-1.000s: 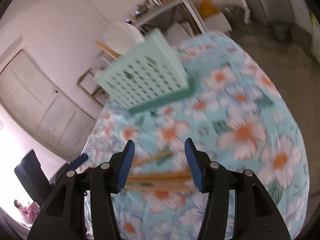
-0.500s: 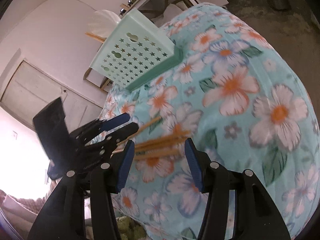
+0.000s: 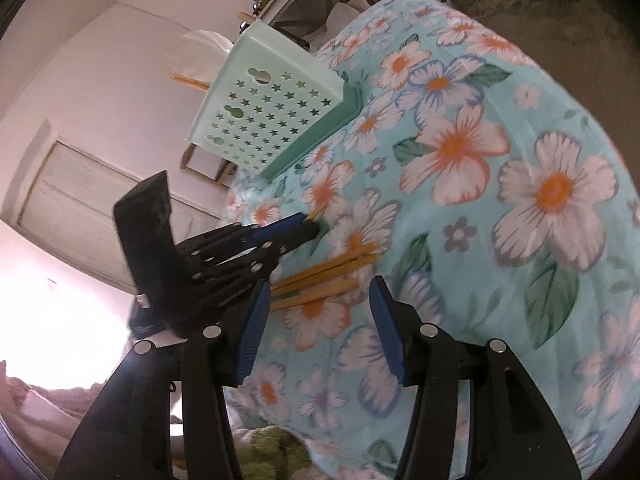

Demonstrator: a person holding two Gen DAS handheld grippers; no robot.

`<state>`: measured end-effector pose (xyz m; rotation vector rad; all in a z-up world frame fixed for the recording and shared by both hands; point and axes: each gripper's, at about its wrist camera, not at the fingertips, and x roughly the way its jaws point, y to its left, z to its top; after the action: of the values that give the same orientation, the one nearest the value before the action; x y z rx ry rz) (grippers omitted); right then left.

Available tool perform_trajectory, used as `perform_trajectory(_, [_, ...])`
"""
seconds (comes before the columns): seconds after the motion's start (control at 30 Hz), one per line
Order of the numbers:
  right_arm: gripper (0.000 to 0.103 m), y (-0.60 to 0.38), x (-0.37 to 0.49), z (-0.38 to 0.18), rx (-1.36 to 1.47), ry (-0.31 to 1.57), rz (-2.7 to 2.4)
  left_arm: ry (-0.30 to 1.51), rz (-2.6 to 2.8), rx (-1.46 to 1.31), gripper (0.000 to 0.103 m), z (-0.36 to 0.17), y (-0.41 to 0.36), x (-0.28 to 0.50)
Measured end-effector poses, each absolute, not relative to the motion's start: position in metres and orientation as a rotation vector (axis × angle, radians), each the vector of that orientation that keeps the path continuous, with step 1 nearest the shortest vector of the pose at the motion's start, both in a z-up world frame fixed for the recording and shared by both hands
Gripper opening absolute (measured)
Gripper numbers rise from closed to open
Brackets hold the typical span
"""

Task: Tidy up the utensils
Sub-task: 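Grasp another chopstick with the left tool while the right tool reaches the chopsticks, then lift the chopstick upright with the left tool while the right tool grasps another chopstick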

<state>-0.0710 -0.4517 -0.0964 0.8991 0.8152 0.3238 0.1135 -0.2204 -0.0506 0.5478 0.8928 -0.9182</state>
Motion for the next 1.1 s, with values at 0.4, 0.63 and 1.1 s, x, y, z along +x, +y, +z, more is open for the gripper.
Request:
perform_trajectory(0.4, [0.045,-0.420,-0.045,-0.111,0.951,0.914,0.264,0.728,-0.795,0.236,0.005,0.032,-0.141,0.131])
perform_trajectory(0.63, [0.036,-0.418,-0.030,-0.119,1.035,0.882,0.201,0.733,-0.785,-0.063,0.005,0.046,-0.074,0.130])
perform_trajectory(1.1, [0.017,-0.419,-0.026,-0.131,1.137,0.834,0.154,0.733,-0.758,-0.148,0.005,0.042,-0.034,0.114])
